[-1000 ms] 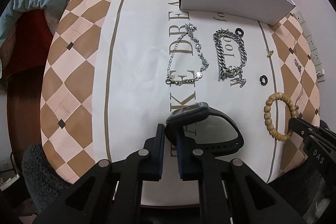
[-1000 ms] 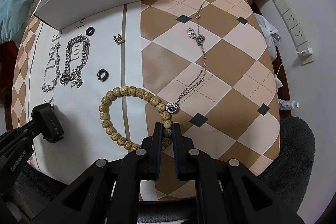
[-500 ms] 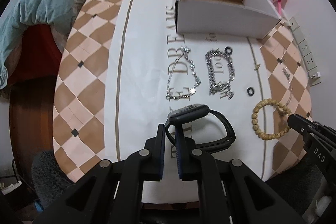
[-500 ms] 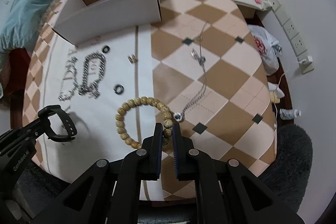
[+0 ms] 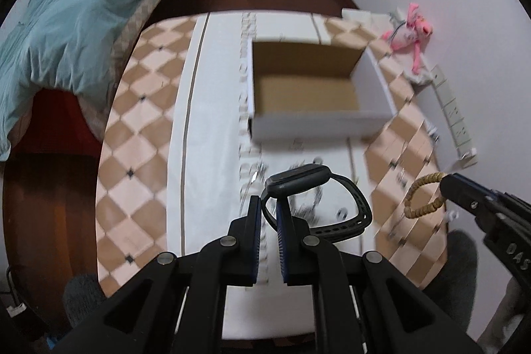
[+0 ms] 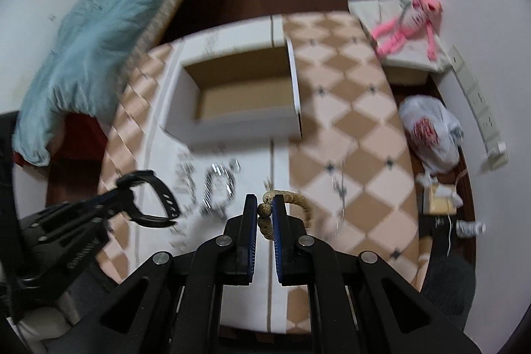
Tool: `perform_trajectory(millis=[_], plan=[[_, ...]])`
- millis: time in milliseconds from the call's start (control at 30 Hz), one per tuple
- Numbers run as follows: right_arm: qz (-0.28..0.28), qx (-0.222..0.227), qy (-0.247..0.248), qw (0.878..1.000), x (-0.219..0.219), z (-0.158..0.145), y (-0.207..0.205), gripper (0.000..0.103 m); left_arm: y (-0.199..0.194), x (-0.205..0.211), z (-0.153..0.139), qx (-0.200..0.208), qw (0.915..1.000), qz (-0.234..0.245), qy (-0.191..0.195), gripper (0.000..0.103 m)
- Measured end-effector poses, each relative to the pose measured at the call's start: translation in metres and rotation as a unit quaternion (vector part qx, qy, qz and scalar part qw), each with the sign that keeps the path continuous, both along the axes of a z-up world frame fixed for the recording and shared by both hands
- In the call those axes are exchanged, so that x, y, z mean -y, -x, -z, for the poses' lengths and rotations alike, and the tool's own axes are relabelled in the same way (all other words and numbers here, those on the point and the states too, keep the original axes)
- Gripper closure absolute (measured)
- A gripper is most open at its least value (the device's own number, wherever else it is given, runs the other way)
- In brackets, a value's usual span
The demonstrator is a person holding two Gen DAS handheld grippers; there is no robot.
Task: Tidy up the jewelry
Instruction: 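Carry both items into the white cardboard box and open both tools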
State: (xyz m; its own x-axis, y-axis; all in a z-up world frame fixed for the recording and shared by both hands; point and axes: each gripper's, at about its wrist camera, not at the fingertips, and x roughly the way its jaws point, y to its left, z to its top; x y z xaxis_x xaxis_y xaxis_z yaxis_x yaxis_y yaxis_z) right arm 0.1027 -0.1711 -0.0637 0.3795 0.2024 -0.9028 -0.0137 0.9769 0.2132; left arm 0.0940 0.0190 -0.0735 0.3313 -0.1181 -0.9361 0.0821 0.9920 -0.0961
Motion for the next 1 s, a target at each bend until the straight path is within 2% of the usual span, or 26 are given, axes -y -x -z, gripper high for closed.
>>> perform_trajectory(millis=[133,233,467,700,767,800,833,867,900,933,967,1000], plan=[[-0.019,0.027,-0.008,0.999,-0.001,-0.027,-0.035,0.094,-0.032,0.003,-0.01,0.009,0.9999,0.005,0.007,0.097],[-0.031,0.036,-0.004,0.999,-0.006,-0.032,-0.067,0.094,-0.058,0.005,-0.01,0.008,0.9999,0.005,0.008,0.097],[-0.036,0.002,-0.006,0.999,-0.008,-0.003,-0.142,0.094,-0.117,0.008,0.008,-0.026,0.9995,0.008,0.019,0.096],[-0.057,-0.046,-0.022,0.997,-0.012,0.027,-0.178,0.093,-0.155,0.011,0.02,-0.046,0.9987,-0.005,0.02,0.09],[-0.073,-0.066,-0.031,0.995,-0.015,0.037,-0.185,0.093,-0.16,0.012,0.021,-0.045,0.9988,-0.005,0.019,0.085],[-0.075,-0.072,-0.029,0.994,-0.016,0.041,-0.186,0.092,-0.161,0.012,0.02,-0.041,0.999,-0.005,0.019,0.076],[-0.077,-0.076,-0.03,0.994,-0.016,0.045,-0.185,0.085,-0.162,0.011,0.018,-0.036,0.9991,-0.006,0.019,0.059],[-0.077,-0.08,-0.027,0.993,-0.015,0.048,-0.185,0.068,-0.163,0.011,0.017,-0.032,0.9993,-0.008,0.015,0.045],[-0.076,-0.082,-0.025,0.993,-0.013,0.051,-0.183,0.058,-0.162,0.009,0.016,-0.026,0.9995,-0.01,0.011,0.02],[-0.073,-0.082,-0.024,0.994,-0.011,0.052,-0.182,0.043,-0.161,0.007,0.015,-0.019,0.9997,-0.014,0.005,0.016],[-0.07,-0.08,-0.017,0.994,-0.009,0.053,-0.18,0.035,-0.16,0.004,0.015,-0.015,0.9997,-0.017,0.002,0.014],[-0.069,-0.079,-0.012,0.994,-0.008,0.054,-0.178,0.033,-0.158,0.001,0.015,-0.014,0.9997,-0.022,0.0,0.011]])
